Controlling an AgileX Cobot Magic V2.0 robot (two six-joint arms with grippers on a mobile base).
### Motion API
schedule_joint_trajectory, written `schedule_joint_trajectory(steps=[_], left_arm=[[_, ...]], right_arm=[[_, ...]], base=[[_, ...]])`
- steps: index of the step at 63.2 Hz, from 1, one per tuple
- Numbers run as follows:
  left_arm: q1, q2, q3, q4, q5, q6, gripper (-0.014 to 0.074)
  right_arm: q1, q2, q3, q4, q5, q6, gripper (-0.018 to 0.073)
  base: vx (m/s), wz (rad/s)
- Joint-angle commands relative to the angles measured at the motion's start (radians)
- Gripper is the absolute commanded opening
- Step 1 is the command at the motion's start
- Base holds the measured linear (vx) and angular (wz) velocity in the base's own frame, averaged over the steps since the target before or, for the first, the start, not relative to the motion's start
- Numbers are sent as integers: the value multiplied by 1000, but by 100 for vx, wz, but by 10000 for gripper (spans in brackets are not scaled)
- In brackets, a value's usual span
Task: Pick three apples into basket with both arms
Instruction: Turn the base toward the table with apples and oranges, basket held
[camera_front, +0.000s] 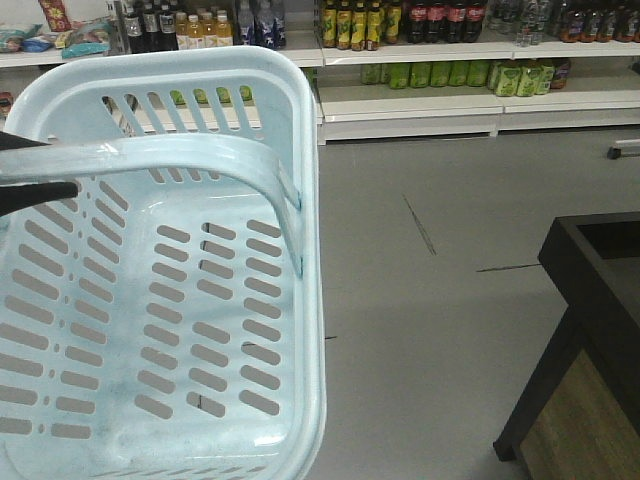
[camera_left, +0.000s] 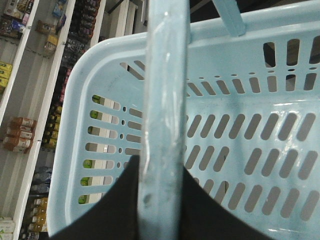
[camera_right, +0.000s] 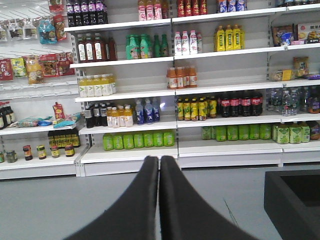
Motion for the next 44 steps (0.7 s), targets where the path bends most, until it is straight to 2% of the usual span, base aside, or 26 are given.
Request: schedule_joint_trajectory(steps=[1, 44], left_arm=[[-1, -10, -34, -12, -103, -11, -6], [-1, -10, -34, -12, -103, -11, -6]], right_arm=[[-1, -10, 14, -3, -75, 0, -9], [-1, -10, 14, -3, -75, 0, -9]], base=[[2, -16], [4, -21]])
